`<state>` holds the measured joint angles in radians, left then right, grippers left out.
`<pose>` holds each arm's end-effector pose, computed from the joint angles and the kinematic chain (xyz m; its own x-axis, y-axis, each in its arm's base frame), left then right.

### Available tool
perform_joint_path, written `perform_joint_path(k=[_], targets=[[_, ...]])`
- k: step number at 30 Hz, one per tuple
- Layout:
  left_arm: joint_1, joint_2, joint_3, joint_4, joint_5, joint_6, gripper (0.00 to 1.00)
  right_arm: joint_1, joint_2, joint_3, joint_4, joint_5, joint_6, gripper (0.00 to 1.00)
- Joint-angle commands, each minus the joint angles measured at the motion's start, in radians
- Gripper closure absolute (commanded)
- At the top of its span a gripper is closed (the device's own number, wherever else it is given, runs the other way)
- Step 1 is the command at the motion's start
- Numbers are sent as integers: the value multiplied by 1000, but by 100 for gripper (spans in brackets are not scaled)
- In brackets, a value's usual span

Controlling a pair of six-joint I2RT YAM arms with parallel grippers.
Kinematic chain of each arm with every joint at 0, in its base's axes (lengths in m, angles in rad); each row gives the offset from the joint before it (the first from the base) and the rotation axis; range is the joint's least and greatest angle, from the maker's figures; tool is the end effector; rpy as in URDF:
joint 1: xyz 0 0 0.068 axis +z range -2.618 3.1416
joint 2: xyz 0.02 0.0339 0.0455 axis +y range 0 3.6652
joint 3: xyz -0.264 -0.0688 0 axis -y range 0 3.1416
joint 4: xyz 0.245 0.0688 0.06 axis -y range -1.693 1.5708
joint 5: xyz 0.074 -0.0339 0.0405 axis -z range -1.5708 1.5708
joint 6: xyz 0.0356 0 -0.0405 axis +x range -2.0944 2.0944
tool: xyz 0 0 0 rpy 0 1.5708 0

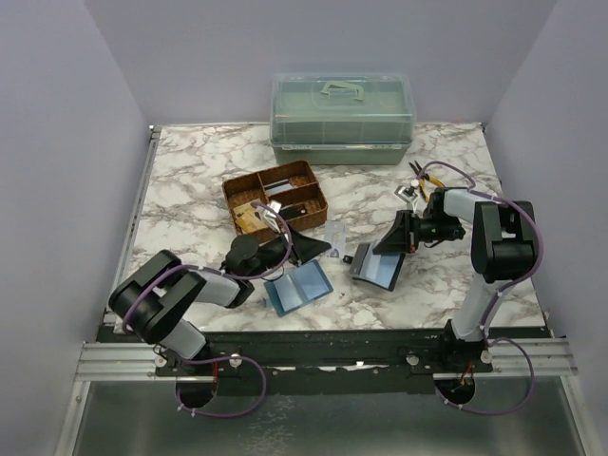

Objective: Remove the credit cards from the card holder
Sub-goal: Place the credit card in the storage box.

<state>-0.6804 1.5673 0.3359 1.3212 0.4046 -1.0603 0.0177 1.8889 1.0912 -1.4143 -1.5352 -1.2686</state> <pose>0.1960 -0.1767 0.1760 -0.7364 -0.4358 -0.5174 0.4923 0.1794 -0.8517 0.2709 0.0404 0.1705 -0.8085 -0.0483 -0.5866 -0.5872 0.0002 0.8094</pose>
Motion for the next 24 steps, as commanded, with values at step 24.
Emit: perform_joint_path(k=[24], targets=[[219,-184,667,-1489,-141,827,100,-4,-8,38,-9,-54,-9,100]])
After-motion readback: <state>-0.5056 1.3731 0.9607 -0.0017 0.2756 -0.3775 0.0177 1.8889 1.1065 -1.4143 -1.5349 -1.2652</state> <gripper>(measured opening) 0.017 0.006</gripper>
